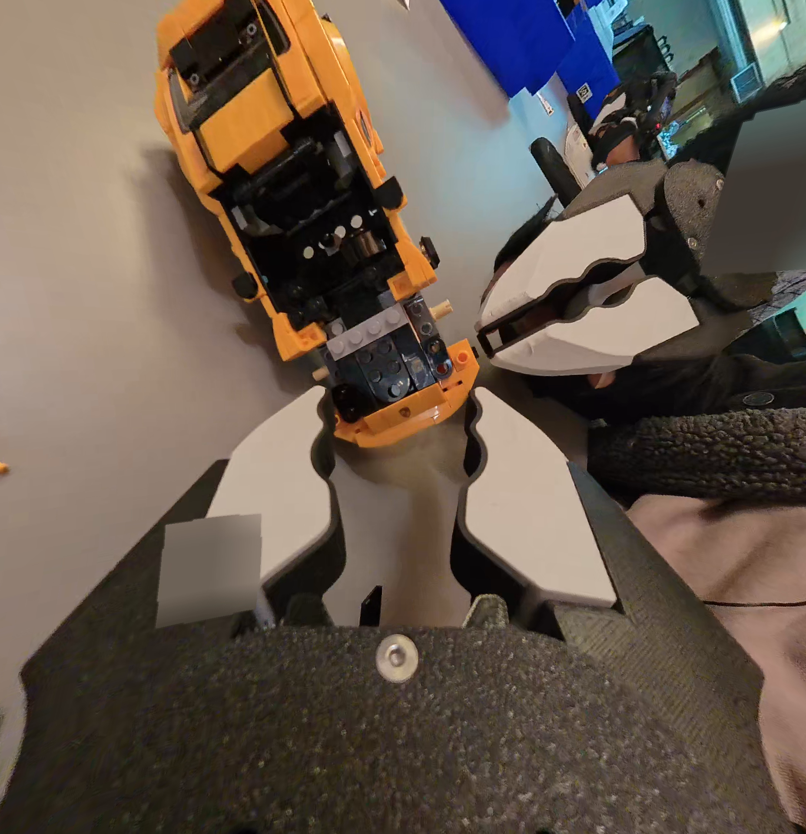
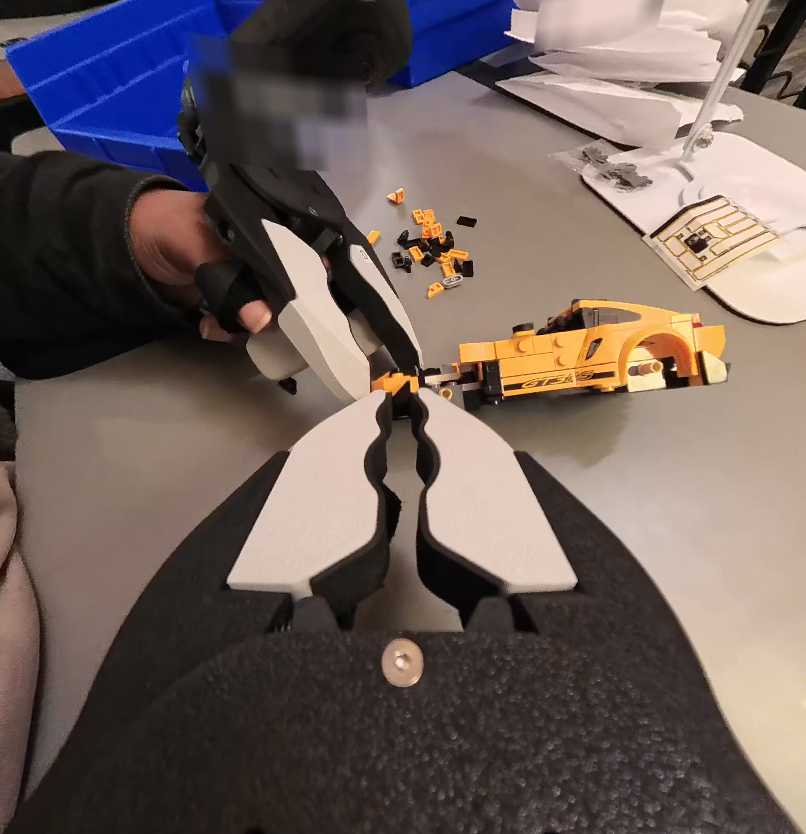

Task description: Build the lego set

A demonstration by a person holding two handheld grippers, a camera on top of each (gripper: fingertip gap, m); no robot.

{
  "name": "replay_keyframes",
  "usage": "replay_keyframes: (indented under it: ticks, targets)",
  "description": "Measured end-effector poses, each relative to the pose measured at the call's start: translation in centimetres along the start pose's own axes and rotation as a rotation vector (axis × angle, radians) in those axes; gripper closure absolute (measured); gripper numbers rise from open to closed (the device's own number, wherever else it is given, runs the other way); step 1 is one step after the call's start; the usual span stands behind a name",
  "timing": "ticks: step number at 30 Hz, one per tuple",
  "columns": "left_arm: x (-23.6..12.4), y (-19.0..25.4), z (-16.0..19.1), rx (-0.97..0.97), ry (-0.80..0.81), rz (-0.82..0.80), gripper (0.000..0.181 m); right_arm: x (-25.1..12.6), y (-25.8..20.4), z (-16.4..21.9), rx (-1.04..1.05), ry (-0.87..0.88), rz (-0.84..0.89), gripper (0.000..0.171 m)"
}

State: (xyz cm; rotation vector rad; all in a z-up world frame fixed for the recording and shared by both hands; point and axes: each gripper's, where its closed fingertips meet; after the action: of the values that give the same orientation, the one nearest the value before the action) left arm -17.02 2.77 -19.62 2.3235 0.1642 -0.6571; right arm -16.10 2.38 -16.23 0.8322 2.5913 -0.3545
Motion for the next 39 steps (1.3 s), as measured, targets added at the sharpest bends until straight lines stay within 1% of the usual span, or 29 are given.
replay_keyframes:
  ticks: [5,13,17,20,25,32,34,39]
  targets:
    - [-0.1,0.0,0.0,-0.021,0.001,0.018,0.126,0.4,-0.1,0.0,-0.057,-0.058,-0.02,0.164]
    - [-0.6,-0.5,0.1,0.028,-0.003,-0.015,0.126,1.2,-0.3,0.0,-0.095,-0.129,-0.064,0.163]
    - [-0.7,-0.5,0.0,-0.017,0.0,0.028,0.126,1.4,-0.2,-0.4,-0.089,-0.119,-0.08,0.163]
    - [-0.8,-0.1,-0.1,-0.094,0.005,0.093,0.126,1.2,-0.2,-0.8,-0.086,-0.102,-0.09,0.163]
    - [-0.7,0.4,-0.1,-0.166,0.004,0.151,0.126,1.0,-0.4,-1.1,-0.087,-0.118,-0.118,0.163]
    - [-0.8,0.6,-0.1,-0.185,0.007,0.172,0.126,1.0,-0.5,-1.2,-0.104,-0.183,-0.175,0.161]
    - [-0.8,0.6,-0.2,-0.191,0.009,0.178,0.126,1.0,-0.7,-1.2,-0.102,-0.197,-0.195,0.156]
    - [-0.8,0.6,-0.2,-0.197,0.011,0.185,0.126,1.2,-0.7,-1.1,-0.102,-0.199,-0.195,0.156]
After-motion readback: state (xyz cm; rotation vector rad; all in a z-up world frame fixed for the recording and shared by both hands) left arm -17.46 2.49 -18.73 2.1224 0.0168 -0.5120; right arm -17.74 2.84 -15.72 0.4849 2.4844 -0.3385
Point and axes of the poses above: each gripper's, where its closed fingertips meet, x out along the fingers, z out of its underside, y = z × x across the jaws, and after that the axes turned 6 degrees about -z, right-handed
